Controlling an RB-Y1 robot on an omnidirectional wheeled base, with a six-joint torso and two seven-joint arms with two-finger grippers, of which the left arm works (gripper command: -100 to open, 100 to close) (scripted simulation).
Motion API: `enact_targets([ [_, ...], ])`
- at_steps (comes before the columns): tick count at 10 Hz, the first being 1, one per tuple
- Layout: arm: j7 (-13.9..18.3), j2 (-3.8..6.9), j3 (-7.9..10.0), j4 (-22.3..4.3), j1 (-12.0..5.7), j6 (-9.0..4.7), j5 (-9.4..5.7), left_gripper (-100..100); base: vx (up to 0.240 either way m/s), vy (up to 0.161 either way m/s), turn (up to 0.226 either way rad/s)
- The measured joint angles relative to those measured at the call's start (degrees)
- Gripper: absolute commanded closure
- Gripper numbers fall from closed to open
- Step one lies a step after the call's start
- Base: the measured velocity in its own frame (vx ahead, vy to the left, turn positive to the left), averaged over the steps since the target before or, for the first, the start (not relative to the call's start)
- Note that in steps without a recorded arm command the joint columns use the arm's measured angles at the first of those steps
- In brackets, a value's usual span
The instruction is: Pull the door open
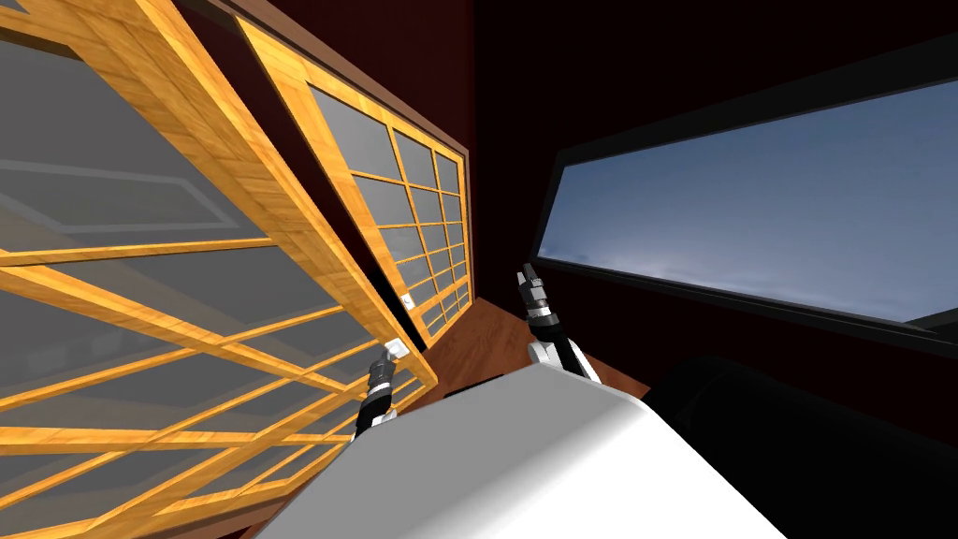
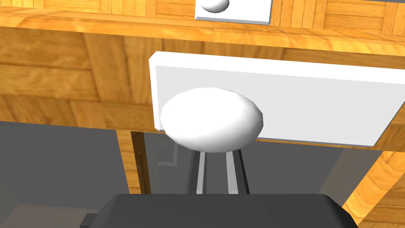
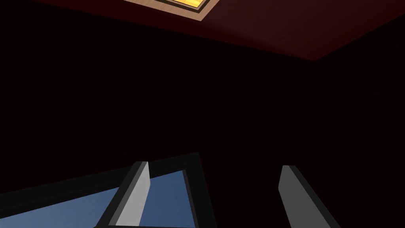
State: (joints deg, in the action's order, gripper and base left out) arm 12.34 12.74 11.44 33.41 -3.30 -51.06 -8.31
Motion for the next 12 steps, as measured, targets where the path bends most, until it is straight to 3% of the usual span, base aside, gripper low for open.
enact_targets([
  [2, 2.61, 0.10, -0.36, -0.13, -0.05, 0.26, -0.91, 100, -0.058, 0.012, -0.093],
  [3, 4.19, 0.22, -0.66, -1.21, -0.61, 0.22, -1.72, -100, -0.067, 0.029, -0.047],
  [6, 8.34, 0.31, -0.62, -1.71, -1.27, 0.08, -3.94, -100, -0.093, 0.004, -0.039],
  [12, 17.40, -1.42, -1.96, -0.66, -1.52, 0.39, -7.50, -100, -0.066, 0.003, -0.063],
])
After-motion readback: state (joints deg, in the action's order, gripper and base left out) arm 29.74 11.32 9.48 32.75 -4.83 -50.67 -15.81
